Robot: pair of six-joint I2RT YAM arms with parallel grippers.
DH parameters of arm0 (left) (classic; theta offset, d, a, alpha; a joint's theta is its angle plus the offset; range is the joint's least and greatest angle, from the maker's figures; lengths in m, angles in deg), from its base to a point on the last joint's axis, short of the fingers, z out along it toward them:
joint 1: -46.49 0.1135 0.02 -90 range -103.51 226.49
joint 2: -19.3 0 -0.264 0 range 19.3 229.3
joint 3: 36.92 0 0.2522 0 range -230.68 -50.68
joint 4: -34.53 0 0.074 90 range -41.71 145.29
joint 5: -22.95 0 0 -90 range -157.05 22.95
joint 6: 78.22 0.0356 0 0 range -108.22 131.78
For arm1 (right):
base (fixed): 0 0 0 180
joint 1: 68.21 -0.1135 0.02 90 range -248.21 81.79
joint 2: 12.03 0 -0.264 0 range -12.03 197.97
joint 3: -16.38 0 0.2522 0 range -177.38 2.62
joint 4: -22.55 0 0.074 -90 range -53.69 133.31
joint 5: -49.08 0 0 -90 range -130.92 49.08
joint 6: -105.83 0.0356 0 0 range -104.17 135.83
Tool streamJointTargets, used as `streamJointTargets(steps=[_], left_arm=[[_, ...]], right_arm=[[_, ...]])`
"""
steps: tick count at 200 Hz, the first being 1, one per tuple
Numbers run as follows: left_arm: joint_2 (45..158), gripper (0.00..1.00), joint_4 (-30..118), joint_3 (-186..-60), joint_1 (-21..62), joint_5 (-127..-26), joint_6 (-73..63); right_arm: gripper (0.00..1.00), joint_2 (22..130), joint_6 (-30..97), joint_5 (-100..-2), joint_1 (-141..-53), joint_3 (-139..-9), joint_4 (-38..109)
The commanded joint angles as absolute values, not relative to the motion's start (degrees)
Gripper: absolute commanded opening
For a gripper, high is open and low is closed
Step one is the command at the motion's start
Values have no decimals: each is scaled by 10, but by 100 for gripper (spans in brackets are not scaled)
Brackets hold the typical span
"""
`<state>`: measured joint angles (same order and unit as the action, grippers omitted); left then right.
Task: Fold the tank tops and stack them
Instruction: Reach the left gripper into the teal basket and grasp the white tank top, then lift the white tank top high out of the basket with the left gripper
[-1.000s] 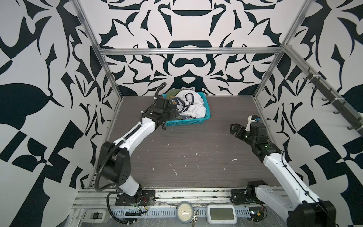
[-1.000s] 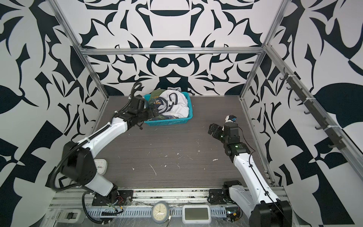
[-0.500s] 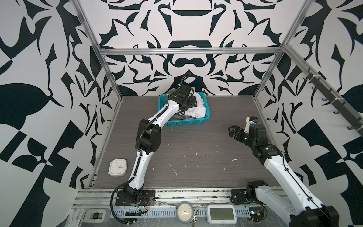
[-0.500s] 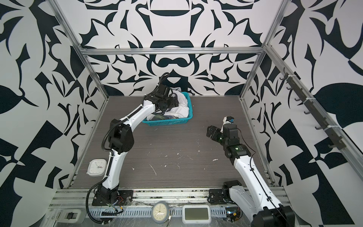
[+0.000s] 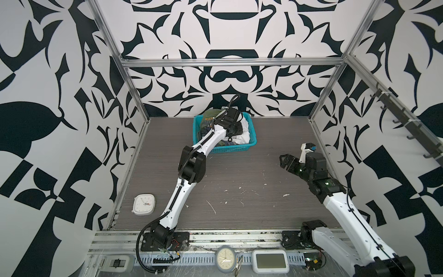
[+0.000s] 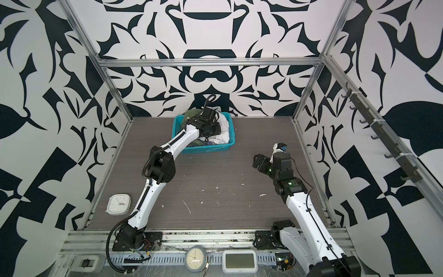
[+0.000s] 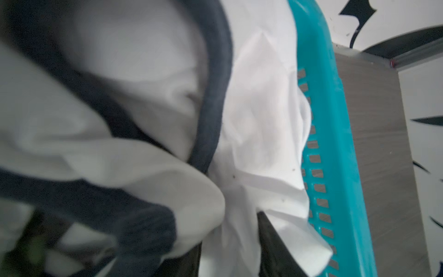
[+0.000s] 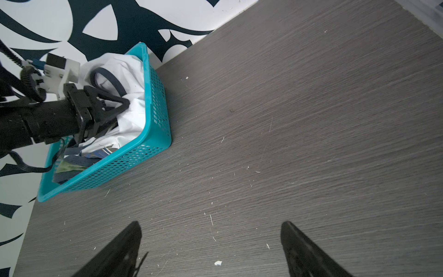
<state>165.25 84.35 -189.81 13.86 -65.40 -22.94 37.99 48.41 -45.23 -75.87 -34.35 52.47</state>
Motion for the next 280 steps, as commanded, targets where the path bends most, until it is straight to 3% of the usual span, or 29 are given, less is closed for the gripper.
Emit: streamJointTargets(steps=[1, 49, 157, 280], left_arm=[[1637, 26, 848, -1878, 149, -640, -228], [1577, 0, 845, -1782, 176, -543, -199], [1427, 0, 795, -1539, 354, -473, -52], [1549, 0, 874, -1738, 528, -322, 48]], right_arm=[[91, 389, 486, -457, -762, -339, 511], [89, 406, 496, -455, -762, -348, 503], [88, 410, 511, -449, -761, -339, 501], [87, 399, 518, -441, -762, -339, 525]])
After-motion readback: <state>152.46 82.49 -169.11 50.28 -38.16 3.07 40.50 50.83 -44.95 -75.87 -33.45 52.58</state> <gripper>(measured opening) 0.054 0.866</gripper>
